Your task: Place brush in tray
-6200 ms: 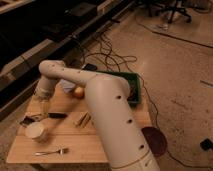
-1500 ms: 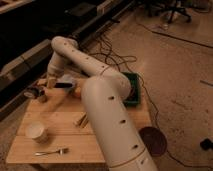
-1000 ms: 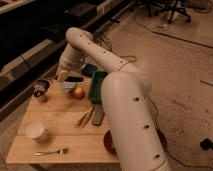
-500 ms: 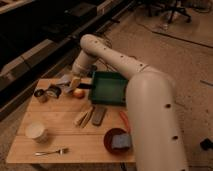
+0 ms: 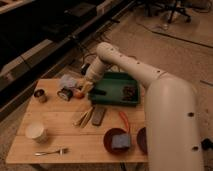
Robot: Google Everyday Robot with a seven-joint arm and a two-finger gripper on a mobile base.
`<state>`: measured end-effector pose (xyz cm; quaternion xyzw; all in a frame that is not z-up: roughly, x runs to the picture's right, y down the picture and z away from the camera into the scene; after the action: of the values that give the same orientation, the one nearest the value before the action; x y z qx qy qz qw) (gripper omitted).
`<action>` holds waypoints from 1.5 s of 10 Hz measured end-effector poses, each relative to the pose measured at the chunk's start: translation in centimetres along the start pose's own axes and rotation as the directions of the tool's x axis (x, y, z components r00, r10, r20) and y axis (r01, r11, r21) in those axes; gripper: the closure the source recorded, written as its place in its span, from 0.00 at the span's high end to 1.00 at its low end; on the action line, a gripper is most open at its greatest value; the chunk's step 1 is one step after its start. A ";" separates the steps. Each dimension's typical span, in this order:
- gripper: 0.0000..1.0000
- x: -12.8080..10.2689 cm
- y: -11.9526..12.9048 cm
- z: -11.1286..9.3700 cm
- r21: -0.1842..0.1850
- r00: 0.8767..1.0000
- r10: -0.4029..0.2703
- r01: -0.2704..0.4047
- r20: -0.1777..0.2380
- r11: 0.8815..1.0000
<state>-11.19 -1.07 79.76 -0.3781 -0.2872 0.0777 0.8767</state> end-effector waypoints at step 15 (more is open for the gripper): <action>0.00 9.1 -3.0 -2.9 0.065 0.981 0.178 -0.173 -0.080 0.983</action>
<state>-2.29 -1.77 84.30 -0.3794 -0.2124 0.1469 0.8884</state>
